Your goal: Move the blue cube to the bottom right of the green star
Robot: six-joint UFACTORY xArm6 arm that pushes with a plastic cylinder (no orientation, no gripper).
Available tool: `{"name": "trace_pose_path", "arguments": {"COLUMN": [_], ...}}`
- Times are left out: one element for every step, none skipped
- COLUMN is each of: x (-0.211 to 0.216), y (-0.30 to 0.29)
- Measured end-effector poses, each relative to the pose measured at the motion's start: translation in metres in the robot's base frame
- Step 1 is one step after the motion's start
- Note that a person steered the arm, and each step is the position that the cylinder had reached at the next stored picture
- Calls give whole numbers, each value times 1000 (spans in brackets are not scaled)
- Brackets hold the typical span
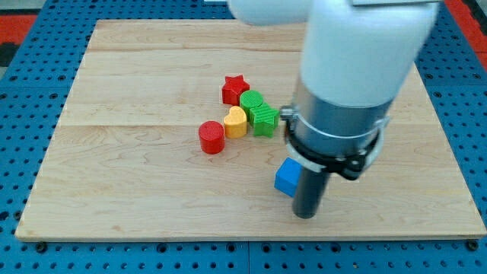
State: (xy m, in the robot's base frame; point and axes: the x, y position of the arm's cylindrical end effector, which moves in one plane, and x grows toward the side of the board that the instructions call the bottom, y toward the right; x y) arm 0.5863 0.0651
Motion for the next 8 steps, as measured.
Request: {"name": "trace_pose_path", "arguments": {"x": [-10,-29,-47,-64,-81,-85,-77,-71], "y": [-8,-8,-8,-8,-8,-7,0,13]}}
